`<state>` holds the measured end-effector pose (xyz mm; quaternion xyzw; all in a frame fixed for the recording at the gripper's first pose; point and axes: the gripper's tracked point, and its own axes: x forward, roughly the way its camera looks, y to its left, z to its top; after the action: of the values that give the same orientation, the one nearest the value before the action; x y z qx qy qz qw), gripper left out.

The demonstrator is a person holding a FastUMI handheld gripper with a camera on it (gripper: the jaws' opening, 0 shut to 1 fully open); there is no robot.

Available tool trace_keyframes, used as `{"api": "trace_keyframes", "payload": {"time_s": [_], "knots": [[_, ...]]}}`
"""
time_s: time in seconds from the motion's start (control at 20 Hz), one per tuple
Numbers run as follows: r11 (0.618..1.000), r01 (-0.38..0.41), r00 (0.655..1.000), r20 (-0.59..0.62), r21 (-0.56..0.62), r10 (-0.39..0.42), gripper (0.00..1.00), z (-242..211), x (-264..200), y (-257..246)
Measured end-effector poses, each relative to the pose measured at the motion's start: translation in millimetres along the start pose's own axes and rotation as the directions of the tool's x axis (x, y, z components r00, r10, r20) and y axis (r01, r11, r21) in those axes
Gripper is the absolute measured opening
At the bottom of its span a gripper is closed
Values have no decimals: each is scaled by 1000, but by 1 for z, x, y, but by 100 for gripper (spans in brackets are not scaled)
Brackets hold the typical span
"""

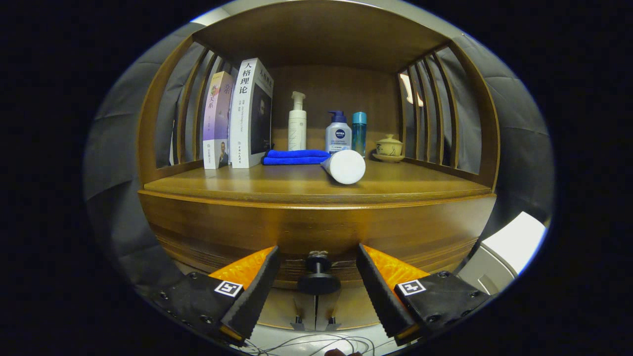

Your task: Pull open the drawer, take out the items inside it, and place them on the countertop above the cabinet.

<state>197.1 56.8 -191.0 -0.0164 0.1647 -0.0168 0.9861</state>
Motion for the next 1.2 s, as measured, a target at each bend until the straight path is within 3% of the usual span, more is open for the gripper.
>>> {"api": "trace_keyframes", "payload": {"time_s": [0.3,0.7,0.85,1.2], "knots": [[999,39,999,-10,12,-39,100,6,-16,-10],[998,29,987,158,-58,-19,100,63,-132,-29],[1000,-4,979,203,2,3,98,81,-170,-46],[998,6,970,241,65,-22,96,85,-233,-83]]}}
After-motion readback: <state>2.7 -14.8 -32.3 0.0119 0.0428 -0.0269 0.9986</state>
